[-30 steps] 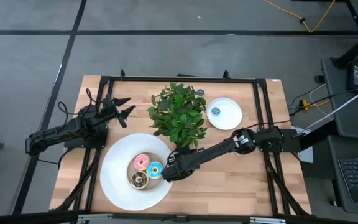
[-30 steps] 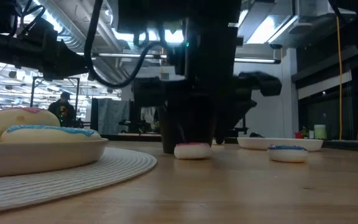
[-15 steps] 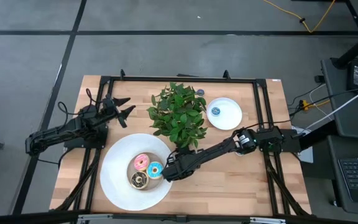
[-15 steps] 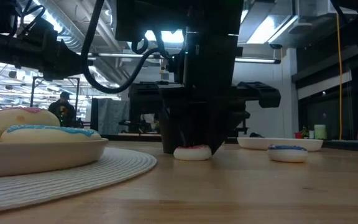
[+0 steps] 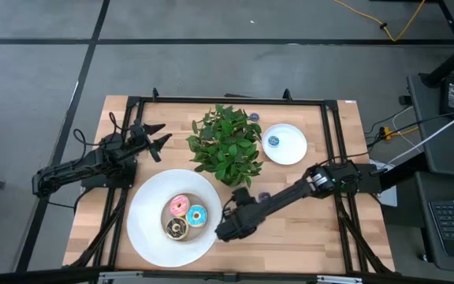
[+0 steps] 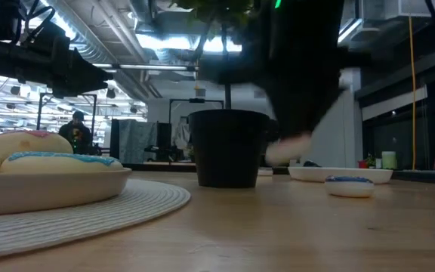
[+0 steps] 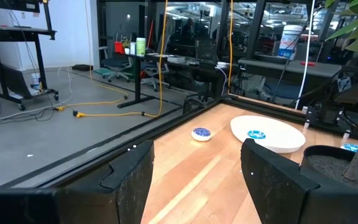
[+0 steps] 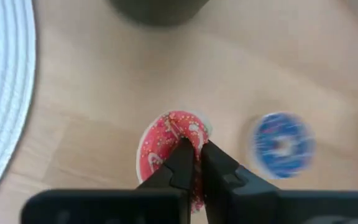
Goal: Pick & Place donuts
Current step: Put the small red donut on the white plate
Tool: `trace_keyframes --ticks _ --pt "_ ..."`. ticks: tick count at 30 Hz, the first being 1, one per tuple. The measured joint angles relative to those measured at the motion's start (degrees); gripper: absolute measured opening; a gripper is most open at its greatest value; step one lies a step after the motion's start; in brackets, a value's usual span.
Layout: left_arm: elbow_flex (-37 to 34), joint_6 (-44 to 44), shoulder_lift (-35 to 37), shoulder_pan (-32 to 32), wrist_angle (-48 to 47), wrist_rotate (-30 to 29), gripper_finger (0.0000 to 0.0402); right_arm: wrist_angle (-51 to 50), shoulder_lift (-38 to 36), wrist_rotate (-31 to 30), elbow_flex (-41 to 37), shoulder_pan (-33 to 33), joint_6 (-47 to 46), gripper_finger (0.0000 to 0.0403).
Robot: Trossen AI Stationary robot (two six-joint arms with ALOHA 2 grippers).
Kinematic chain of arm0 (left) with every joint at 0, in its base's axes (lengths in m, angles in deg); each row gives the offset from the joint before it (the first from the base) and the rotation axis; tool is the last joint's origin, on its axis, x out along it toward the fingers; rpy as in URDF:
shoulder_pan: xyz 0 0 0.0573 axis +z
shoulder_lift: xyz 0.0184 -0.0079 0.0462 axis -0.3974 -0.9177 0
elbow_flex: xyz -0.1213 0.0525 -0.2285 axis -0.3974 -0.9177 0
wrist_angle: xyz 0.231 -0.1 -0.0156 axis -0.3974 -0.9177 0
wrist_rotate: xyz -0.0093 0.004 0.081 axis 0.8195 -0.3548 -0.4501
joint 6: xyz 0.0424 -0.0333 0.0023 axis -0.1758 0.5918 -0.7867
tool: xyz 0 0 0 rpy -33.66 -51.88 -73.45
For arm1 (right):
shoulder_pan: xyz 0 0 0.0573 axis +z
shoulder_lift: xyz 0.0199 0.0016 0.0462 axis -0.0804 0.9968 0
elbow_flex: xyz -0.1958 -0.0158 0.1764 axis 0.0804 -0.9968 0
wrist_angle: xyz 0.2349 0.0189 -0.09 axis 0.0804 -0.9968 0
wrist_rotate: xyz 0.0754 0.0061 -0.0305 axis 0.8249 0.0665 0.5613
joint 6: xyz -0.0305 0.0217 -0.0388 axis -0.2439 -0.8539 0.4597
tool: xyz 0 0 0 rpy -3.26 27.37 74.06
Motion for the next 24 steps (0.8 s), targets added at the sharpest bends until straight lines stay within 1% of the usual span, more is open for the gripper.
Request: trace_keyframes --ticks 3,6,10,13,17,19,24 --pt "0.00 -0.01 0.01 -0.01 -0.02 0.01 0.0233 -4.58 -3.45 -1.32 0.02 0.71 0.62 0.0022" --pt "0.00 -0.01 0.02 -0.02 0.00 0.00 0.0233 -7.95 -7.51 -1.77 0.02 1.33 3.99 0.0031" --pt "0.00 -0.02 0.00 -0.01 -0.02 0.02 0.0233 -7.96 -15.22 -2.80 -3.08 1.35 10.99 0.0035" --pt "0.00 -0.02 0.02 0.00 0.02 0.02 0.0233 -7.95 -21.72 -2.76 -9.32 1.07 14.03 0.0036" --pt "0.00 0.00 0.02 -0.01 0.01 0.00 0.0233 -8.00 -31.19 -0.05 -19.97 0.21 17.99 0.0036" --pt "0.00 -0.02 0.00 -0.01 -0.11 0.00 0.0233 -8.18 -35.72 0.18 -25.10 -0.36 20.98 0.0036" --pt "0.00 -0.02 0.02 -0.02 0.00 0.01 0.0233 -8.08 -46.73 0.04 -36.83 -4.42 32.90 0.0037"
